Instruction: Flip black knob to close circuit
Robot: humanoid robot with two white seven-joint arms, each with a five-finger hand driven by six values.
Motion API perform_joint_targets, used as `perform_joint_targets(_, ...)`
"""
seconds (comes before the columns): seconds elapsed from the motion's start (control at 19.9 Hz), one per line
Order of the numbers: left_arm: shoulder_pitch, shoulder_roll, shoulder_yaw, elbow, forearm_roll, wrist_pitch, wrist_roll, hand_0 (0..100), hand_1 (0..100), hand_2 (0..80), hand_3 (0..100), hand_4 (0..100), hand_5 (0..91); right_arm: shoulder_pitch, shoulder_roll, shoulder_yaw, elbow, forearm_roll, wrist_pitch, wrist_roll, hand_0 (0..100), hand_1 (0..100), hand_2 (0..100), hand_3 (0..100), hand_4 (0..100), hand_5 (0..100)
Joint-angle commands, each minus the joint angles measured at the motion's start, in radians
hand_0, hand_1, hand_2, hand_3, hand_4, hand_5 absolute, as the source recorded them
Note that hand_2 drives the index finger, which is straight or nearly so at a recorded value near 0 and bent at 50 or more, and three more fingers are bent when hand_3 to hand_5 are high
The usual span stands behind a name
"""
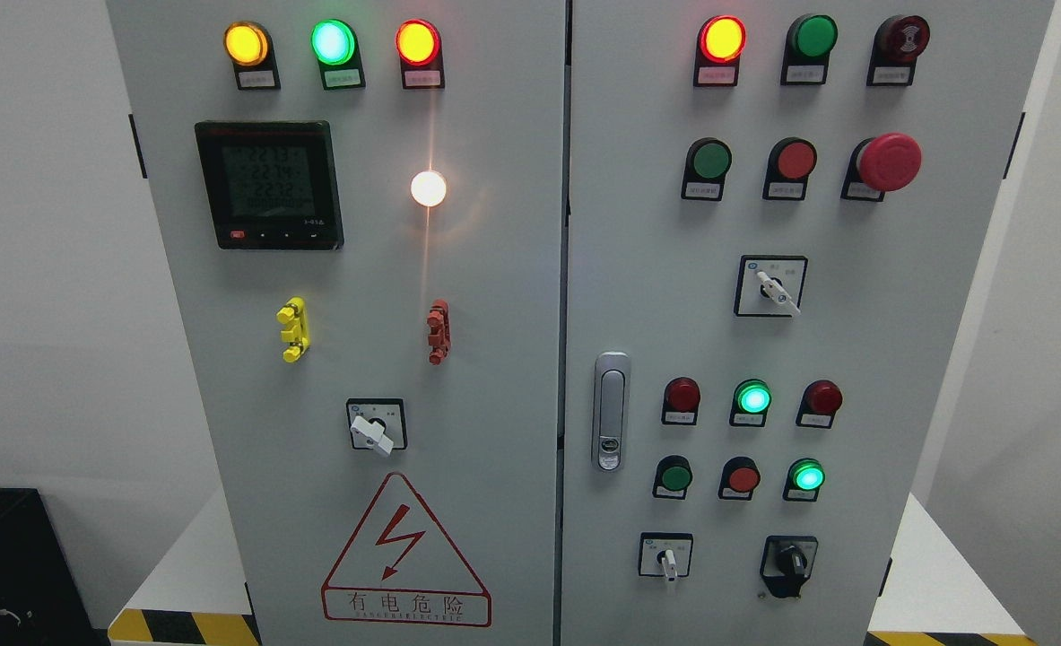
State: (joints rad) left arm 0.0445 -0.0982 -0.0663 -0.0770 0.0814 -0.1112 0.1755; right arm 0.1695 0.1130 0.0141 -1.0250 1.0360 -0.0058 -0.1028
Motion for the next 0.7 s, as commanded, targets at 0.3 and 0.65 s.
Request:
perform_joint_targets(0.3,0.0,0.0,-0.001,-0.001,0.0,-0.001,-0.001,12,56,0.0,0,0,0.0,0.01,0.011,-0.062,-0.533,0.139,0.058,-0.011,0,0,86,100,91,89)
perform_joint_targets(0.65,0.0,0.0,0.0,0.0,0.001,-0.001,-0.001,12,56,0.0,0,0,0.0,0.004,0.011,-0.06,-0.688,0.211,0.108,0.018,0,0,96,100,100,100)
